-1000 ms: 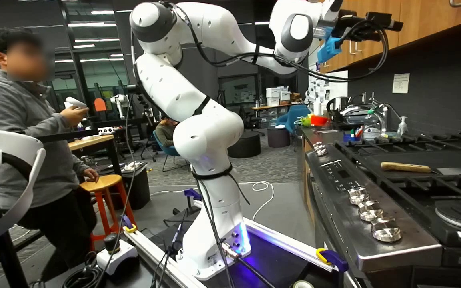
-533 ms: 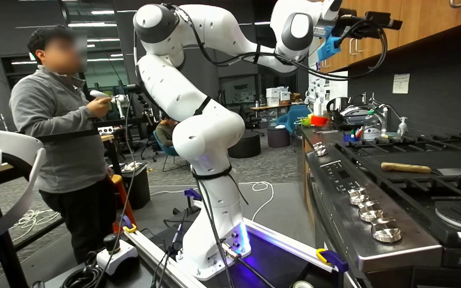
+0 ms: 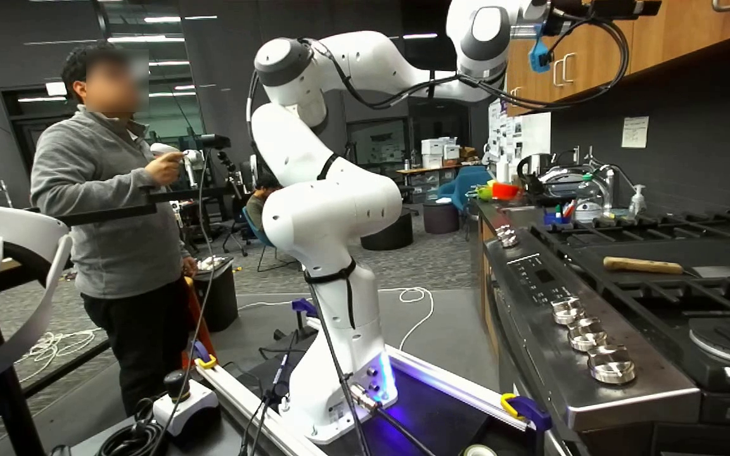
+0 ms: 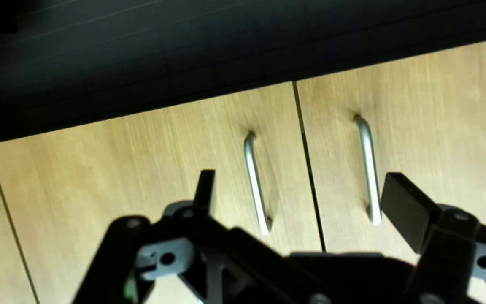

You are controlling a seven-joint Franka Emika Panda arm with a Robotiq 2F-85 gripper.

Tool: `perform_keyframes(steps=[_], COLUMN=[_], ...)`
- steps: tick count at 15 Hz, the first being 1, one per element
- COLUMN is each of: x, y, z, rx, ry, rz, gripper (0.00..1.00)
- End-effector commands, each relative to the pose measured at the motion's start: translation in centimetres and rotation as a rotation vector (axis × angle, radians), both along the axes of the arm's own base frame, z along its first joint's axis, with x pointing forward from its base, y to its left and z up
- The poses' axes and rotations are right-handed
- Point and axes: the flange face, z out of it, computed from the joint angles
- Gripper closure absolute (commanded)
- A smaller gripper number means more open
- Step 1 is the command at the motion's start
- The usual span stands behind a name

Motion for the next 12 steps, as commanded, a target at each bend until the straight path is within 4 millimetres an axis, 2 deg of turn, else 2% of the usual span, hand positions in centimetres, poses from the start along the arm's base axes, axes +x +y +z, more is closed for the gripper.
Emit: perform_keyframes(steps=[1,6,7,12], x=[1.6,2.3,2.2,2.4], y=[-1.1,-2.5,-2.1,-2.0], z=[1.0,1.4,0.8,0.7], rx=[-0.033,-0.043,-0.045,-0.045], ry=[-0.067,-0.079,-0.074,-0.070], rz=[-0.121,-0.189,-0.169,-0.168], gripper=[0.00,0.00,0.00,0.00])
